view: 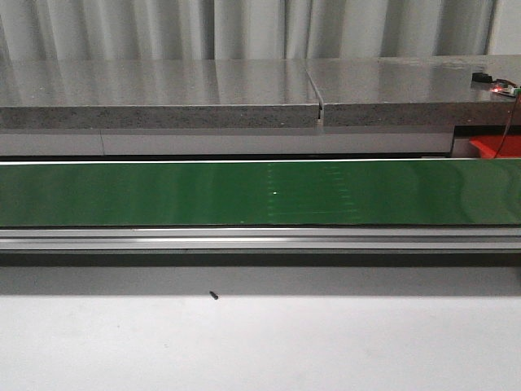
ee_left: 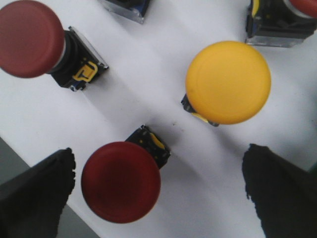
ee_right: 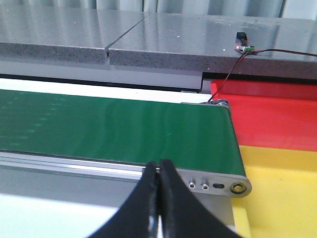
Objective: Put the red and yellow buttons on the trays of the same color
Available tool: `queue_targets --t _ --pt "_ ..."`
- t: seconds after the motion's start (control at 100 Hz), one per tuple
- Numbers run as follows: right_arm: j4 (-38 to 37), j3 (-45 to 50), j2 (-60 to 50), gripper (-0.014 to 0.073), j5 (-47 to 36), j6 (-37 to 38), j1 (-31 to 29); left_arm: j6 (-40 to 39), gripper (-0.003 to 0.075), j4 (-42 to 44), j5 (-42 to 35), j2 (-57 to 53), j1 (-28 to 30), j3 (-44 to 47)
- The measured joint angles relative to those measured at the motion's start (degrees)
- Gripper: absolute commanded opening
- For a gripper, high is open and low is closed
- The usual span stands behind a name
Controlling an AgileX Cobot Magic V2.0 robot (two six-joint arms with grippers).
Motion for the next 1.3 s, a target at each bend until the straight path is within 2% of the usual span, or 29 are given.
queue_targets --t 0.36,0.65,1.02,1.3 --pt "0.0 0.0 0.0 -0.0108 0.0 0.0 0.0 0.0 0.0643 0.16 0.1 2.82 0.66 -1.3" --pt "0.0 0.0 0.0 -0.0108 0.0 0.0 0.0 0.0 0.0447 0.16 0.3 2.82 0.66 -1.3" --pt "0.0 0.0 0.0 -0.0108 0.0 0.0 0.0 -0.29 0.0354 0.26 1.25 2.82 0.66 -1.3" --pt "0.0 0.0 0.0 -0.0108 0.0 0.0 0.0 -1.08 0.0201 0.26 1.43 2.82 0.66 -1.3"
